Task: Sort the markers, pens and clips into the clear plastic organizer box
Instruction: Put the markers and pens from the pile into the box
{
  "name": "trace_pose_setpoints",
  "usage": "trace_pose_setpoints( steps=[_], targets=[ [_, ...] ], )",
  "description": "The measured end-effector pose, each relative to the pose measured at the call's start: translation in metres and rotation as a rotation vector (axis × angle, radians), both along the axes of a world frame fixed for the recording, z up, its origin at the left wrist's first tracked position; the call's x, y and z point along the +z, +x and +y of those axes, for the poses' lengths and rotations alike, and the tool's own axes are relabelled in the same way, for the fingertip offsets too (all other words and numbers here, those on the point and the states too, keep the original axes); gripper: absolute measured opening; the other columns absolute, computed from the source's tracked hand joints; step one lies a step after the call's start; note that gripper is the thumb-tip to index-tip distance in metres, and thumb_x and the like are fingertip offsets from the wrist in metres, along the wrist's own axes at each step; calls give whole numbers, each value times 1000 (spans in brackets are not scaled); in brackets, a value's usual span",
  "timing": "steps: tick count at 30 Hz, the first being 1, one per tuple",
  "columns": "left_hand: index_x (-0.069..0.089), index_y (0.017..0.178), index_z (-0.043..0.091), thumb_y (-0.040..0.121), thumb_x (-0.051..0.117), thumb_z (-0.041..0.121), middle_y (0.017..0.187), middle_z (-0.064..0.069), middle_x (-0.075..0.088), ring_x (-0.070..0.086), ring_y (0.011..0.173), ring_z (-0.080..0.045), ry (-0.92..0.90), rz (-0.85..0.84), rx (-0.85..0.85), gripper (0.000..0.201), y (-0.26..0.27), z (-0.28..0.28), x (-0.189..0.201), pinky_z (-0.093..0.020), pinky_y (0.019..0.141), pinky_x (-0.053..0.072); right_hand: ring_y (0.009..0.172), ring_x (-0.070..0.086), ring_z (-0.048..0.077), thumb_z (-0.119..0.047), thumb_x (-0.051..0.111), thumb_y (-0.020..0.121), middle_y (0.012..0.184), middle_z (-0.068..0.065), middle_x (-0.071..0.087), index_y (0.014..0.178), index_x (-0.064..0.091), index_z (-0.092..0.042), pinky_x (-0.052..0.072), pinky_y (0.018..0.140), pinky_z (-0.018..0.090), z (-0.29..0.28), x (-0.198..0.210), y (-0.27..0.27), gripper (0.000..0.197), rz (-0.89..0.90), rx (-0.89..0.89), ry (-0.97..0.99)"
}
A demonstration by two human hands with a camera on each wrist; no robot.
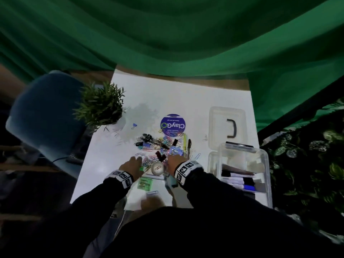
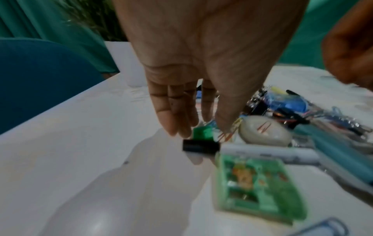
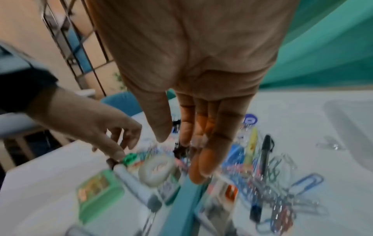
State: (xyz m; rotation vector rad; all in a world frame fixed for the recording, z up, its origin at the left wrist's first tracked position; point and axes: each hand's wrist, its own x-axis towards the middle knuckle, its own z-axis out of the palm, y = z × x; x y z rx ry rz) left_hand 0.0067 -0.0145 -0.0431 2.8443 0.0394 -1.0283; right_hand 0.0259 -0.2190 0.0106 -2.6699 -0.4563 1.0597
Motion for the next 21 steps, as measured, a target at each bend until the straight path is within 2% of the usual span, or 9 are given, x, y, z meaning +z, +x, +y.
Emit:
trace_pose_setpoints(
  steps=[2, 5, 8, 12, 13, 15, 17, 19, 21],
  targets=[
    [42, 115, 15, 86, 64, 38, 115, -10, 47, 58, 96, -32, -7, 55, -31, 43, -11, 15, -9, -39, 77, 48, 84, 60, 27, -15, 46, 97, 109, 14, 63, 135, 43, -10, 50, 73, 33, 11, -13, -6, 38, 25, -7, -18],
    [42, 111, 17, 83, 67, 39, 109, -7, 45, 55, 87, -27, -97, 38, -28, 44, -16, 26, -19, -34, 70, 45, 100, 64, 32, -16, 46, 97, 121, 18, 60, 138, 33, -8, 51, 81, 40, 18, -28, -10, 43, -13, -84, -39],
    [42, 110, 15, 82, 69, 30, 106, -7, 45, 51, 81, -26, -162, -28, -67, 42, -15, 29, -23, -35, 66, 42, 104, 63, 36, -19, 51, 95, 124, 20, 53, 136, 29, -6, 50, 81, 43, 23, -39, -11, 49, -50, -153, -98],
    [46, 99, 18, 56, 85, 18, 87, -10, 53, 55, 71, -30, -182, -81, -313, 58, -16, 32, -31, -36, 54, 50, 106, 62, 37, -8, 55, 90, 127, 21, 53, 146, 14, -5, 50, 81, 44, 30, -51, -3, 69, -47, -153, -113],
    [48, 97, 18, 58, 82, 17, 88, -10, 53, 55, 74, -31, -168, -89, -357, 51, -14, 30, -31, -35, 56, 49, 105, 62, 36, -6, 53, 91, 126, 22, 54, 147, 11, -4, 51, 81, 43, 31, -54, -2, 70, -47, -157, -111],
    [53, 100, 15, 74, 67, 16, 98, -13, 53, 53, 88, -32, -155, -118, -385, 30, -8, 25, -24, -37, 69, 44, 104, 63, 34, -4, 49, 93, 123, 22, 56, 149, 9, -4, 50, 80, 39, 29, -58, 1, 69, -40, -181, -92],
    [54, 106, 11, 83, 57, 15, 105, -13, 53, 51, 97, -32, -130, -131, -393, 24, -4, 24, -20, -38, 75, 41, 105, 63, 33, -3, 49, 92, 122, 22, 57, 149, 8, -5, 49, 81, 37, 24, -61, 3, 70, -18, -221, -65],
    [54, 106, 9, 85, 55, 14, 105, -14, 56, 53, 98, -33, -111, -124, -415, 22, -1, 29, -18, -39, 76, 39, 107, 62, 33, -6, 56, 90, 122, 22, 58, 148, 7, -6, 48, 82, 37, 19, -66, 4, 76, 8, -260, -48],
    [56, 101, 8, 84, 56, 13, 99, -15, 60, 56, 94, -34, -143, -131, -415, 18, 1, 36, -18, -38, 72, 38, 104, 63, 32, -12, 63, 88, 119, 21, 60, 147, 9, -6, 45, 76, 35, 16, -73, 5, 81, 48, -288, -38]
  ],
)
